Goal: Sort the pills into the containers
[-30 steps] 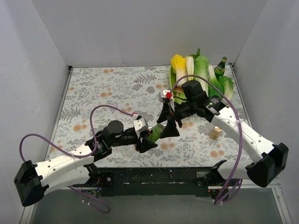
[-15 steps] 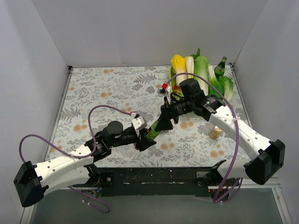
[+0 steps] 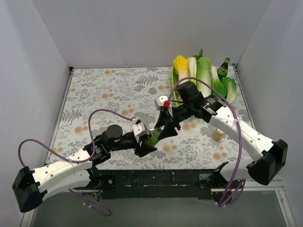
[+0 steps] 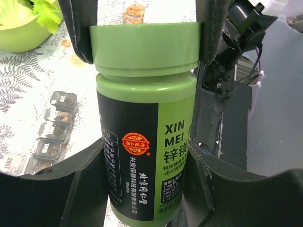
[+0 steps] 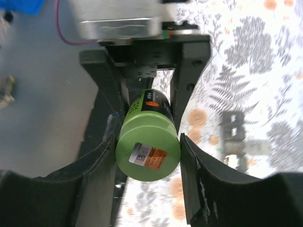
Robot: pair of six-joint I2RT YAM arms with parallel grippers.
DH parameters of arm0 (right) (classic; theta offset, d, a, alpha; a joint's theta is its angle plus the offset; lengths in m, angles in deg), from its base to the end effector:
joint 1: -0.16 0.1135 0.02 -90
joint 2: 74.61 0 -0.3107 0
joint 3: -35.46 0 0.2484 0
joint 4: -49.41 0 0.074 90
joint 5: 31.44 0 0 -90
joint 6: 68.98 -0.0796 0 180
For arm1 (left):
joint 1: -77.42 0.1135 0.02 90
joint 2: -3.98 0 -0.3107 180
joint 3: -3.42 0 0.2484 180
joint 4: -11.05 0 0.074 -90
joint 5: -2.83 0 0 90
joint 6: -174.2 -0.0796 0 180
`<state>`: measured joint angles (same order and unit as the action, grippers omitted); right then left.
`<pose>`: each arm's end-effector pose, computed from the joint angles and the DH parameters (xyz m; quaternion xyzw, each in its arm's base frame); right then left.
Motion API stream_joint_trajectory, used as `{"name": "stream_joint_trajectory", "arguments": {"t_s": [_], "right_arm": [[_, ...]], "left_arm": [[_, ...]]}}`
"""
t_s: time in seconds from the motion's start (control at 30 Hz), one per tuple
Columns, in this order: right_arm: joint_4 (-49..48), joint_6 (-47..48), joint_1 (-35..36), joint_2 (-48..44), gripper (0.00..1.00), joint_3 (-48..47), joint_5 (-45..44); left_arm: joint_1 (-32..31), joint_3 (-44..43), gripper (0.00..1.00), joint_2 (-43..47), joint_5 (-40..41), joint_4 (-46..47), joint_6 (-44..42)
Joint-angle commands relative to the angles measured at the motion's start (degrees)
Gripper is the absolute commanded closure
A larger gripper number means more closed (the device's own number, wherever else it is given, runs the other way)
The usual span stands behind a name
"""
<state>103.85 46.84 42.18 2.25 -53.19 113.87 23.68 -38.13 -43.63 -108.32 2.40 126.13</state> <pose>0.1644 0.2362 0.3860 -0.6073 0.5692 0.4710 0.2922 0.0957 -0.1790 0.2791 0.1916 0.7627 -0.5426 0.2953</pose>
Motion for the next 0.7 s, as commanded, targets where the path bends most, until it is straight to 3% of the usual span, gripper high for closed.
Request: {"name": "stream_joint_trajectory", "arguments": {"t_s": [0.0, 0.07, 0.27, 0.47, 0.67], "right_arm": [[5.4, 29.5, 3.8, -2.8, 0.87, -1.8, 3.6], [4.4, 38.3, 4.0, -3.5, 0.91, 0.0, 1.6], [2.8, 44.1, 4.1, -4.7, 0.89, 0.3, -0.3], [-1.3, 33.2, 4.1, -4.8, 0.80, 1.5, 3.5], [-7.9, 19.0, 4.1, -5.4, 0.80, 4.1, 7.8]], "left_arm": [[0.0, -0.6, 1.00, 2.3, -4.3, 1.1, -4.0], [0.0, -0.6, 1.00, 2.9, -5.7, 0.7, -4.3], [0.0, 0.2, 1.00, 4.5, -7.1, 0.4, -3.9], [0.1, 0.7, 1.00, 5.8, -6.9, 0.7, -3.4], [0.0, 0.5, 1.00, 5.7, -6.8, 1.8, -3.0]]}}
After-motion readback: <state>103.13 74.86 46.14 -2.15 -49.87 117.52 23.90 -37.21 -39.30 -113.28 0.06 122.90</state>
